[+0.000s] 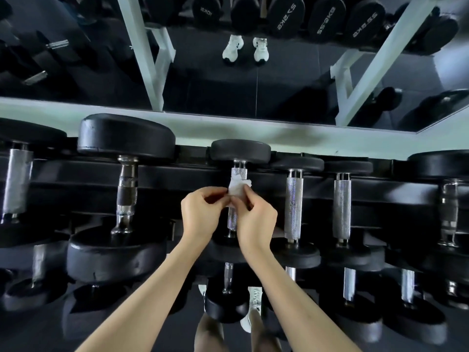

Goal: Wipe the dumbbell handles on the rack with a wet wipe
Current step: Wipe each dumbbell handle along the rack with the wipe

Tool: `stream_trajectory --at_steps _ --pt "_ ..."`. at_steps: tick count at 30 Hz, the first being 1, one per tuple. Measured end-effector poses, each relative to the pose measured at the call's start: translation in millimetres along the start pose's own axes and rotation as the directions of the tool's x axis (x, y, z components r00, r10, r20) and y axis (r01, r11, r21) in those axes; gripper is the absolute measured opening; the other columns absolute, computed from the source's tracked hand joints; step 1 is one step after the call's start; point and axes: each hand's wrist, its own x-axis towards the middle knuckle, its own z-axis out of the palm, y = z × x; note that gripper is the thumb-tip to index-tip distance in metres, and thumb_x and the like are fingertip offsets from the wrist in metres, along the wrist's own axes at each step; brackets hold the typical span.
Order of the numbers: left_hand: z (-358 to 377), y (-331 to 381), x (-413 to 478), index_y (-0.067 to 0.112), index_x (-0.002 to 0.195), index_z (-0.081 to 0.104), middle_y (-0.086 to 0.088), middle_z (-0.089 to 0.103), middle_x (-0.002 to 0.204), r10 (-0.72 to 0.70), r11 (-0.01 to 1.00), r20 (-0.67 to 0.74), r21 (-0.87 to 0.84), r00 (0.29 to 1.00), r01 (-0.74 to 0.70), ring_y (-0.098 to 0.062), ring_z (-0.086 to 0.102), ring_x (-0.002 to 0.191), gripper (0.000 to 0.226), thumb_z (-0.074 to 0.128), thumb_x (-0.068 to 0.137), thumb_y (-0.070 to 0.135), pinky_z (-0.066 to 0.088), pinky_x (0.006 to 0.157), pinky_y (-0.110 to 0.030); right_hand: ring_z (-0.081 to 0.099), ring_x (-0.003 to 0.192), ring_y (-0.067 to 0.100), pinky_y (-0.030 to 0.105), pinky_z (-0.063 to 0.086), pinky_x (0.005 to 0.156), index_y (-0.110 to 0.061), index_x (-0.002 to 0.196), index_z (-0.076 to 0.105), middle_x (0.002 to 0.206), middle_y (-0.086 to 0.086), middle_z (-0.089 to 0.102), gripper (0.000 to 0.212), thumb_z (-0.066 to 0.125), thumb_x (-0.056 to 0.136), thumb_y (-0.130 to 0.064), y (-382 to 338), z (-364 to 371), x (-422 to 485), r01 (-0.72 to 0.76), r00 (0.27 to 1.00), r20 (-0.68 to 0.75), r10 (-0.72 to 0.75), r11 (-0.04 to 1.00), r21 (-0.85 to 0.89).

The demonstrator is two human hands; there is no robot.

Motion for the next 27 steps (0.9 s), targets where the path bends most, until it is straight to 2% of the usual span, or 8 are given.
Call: stream_trajectory --at_steps 3,8,14,16,18,20,22,27 --pt "0 4 2 0.016 0.081 0.076 0.018 0.065 0.07 0.035 0.997 -0.017 0.065 0.999 -0.034 0.006 0.061 0.069 0.004 0.073 0.078 0.015 0.042 0.063 -0.002 0.053 0.069 -0.01 -0.001 0.037 0.067 -0.009 0.122 0.063 0.09 -0.006 0.07 0.032 0.062 0.09 -0.016 -3 7 2 -0.032 0.997 -0.075 0.034 0.999 0.037" --pt "4 8 16 0.014 0.081 0.075 0.011 0.067 0.075 0.138 0.985 -0.036 0.109 0.99 -0.133 -0.002 0.06 0.072 0.011 0.066 0.081 0.007 0.043 0.066 -0.006 0.046 0.05 -0.002 0.008 0.033 0.052 -0.011 0.075 0.069 0.056 -0.006 0.06 0.019 0.06 0.091 -0.016 -17 12 16 -0.023 0.986 -0.167 0.031 0.998 0.054" --pt "6 12 22 0.017 0.082 0.074 0.014 0.066 0.073 0.123 0.991 -0.079 0.066 0.989 -0.118 -0.001 0.062 0.074 0.014 0.064 0.081 0.006 0.043 0.066 -0.005 0.054 0.06 -0.015 0.0 0.037 0.061 -0.012 0.094 0.073 0.07 -0.018 0.062 0.014 0.06 0.09 -0.011 -24 13 20 -0.046 0.986 -0.156 0.064 0.992 0.117" --pt "4 10 13 0.017 0.084 0.073 0.017 0.065 0.073 0.118 0.992 -0.086 0.042 0.989 -0.115 0.002 0.062 0.075 0.016 0.064 0.081 0.005 0.043 0.067 -0.003 0.057 0.065 -0.011 0.005 0.039 0.063 -0.009 0.111 0.068 0.075 -0.011 0.066 0.023 0.06 0.091 -0.017 -22 13 13 -0.043 0.992 -0.118 0.05 0.997 0.061" --pt "0 7 4 0.018 0.088 0.073 0.019 0.065 0.076 0.081 0.997 -0.046 0.01 0.996 -0.081 0.001 0.064 0.078 0.021 0.062 0.082 0.001 0.044 0.069 -0.003 0.063 0.095 0.009 0.022 0.047 0.085 -0.01 0.135 0.05 0.107 0.009 0.069 0.047 0.057 0.092 -0.028 -19 17 8 -0.05 0.998 -0.03 0.049 0.997 -0.054" --pt "-7 3 5 0.018 0.094 0.073 0.011 0.071 0.085 -0.03 0.993 0.038 -0.109 0.999 0.034 -0.006 0.067 0.084 0.027 0.058 0.084 -0.002 0.051 0.077 -0.014 0.047 0.128 0.025 0.036 0.028 0.112 -0.007 0.145 0.033 0.138 0.015 0.052 0.06 0.053 0.094 -0.034 -16 23 7 -0.037 0.998 0.046 0.045 0.985 -0.166" --pt "-15 4 8 0.015 0.109 0.067 -0.001 0.073 0.094 -0.163 0.941 0.173 -0.27 0.971 0.206 -0.011 0.069 0.087 0.031 0.055 0.087 -0.002 0.053 0.083 -0.024 0.035 0.137 0.024 0.034 0.008 0.119 -0.001 0.146 0.027 0.146 0.016 0.042 0.061 0.047 0.097 -0.033 -15 25 8 0.033 0.997 0.076 -0.012 0.956 -0.292" --pt "-22 3 16 0.024 0.119 0.059 0.006 0.073 0.091 -0.138 0.971 0.205 -0.167 0.969 0.173 -0.012 0.067 0.093 0.037 0.056 0.088 0.004 0.052 0.093 -0.037 0.042 0.132 0.026 0.021 0.009 0.115 -0.002 0.141 0.04 0.137 0.017 0.052 0.042 0.037 0.101 -0.015 -6 12 11 0.14 0.989 0.09 -0.118 0.942 -0.305"
